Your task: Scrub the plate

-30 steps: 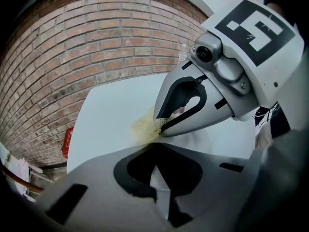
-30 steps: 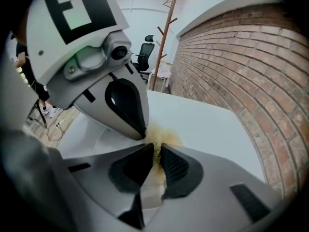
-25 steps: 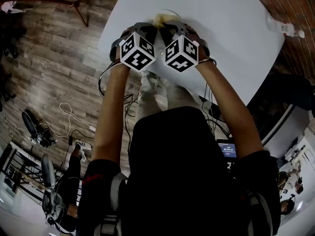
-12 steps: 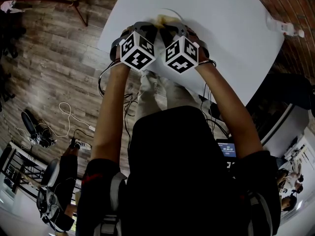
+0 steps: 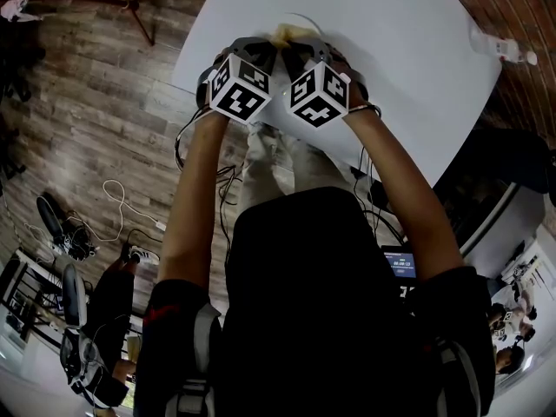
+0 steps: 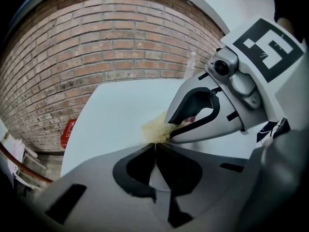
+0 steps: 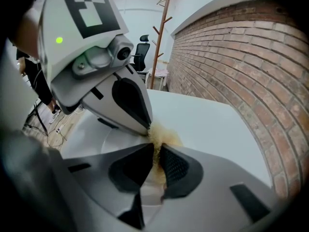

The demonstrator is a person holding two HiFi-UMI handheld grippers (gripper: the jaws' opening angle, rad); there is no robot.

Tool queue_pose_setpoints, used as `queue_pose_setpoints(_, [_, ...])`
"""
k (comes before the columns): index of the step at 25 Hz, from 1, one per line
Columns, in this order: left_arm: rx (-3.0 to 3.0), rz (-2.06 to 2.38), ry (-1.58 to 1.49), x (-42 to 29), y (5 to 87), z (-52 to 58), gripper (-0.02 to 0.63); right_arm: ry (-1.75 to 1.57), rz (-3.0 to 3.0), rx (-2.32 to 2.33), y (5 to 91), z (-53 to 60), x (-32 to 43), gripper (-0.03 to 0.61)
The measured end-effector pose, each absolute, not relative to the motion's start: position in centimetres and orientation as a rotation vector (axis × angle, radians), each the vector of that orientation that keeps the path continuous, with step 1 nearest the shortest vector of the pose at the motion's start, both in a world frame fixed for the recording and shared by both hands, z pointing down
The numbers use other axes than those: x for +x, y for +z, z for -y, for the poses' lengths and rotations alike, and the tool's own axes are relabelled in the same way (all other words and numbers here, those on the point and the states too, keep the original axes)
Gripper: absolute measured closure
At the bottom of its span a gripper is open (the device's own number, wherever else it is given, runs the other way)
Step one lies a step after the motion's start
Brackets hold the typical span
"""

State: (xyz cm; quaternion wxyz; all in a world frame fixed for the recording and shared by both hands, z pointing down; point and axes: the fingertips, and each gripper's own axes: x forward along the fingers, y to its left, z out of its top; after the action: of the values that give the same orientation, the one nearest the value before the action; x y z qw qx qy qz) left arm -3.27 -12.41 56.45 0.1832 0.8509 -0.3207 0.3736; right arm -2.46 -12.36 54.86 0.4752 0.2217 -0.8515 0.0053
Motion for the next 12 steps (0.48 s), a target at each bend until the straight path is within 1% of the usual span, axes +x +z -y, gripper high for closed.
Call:
queue_pose_setpoints(4, [2.36, 0.89, 1.021, -3.5, 56.3, 11.8, 0.59, 0.001, 2.078, 0.528, 54.9, 12.4, -2.6, 0.522])
queue_pose_setpoints(5, [2.358, 0.887, 1.017, -3.5, 56.2, 11.7, 0.571, -0.002, 2.078, 0.526, 54.9, 12.4, -2.6, 0.522])
queue_pose_setpoints(7, [2.358, 0.893, 1.001, -3.7, 55.8, 11.7, 0.507, -0.008, 2.075, 0.525, 54.8, 12.3, -2.6, 0.522])
queue_pose_setpoints(12, [2.366, 0.916, 1.013, -4.7, 55.2, 11.8, 0.485, -0.015, 2.071, 0.521, 54.9, 12.3, -2.6, 0.522])
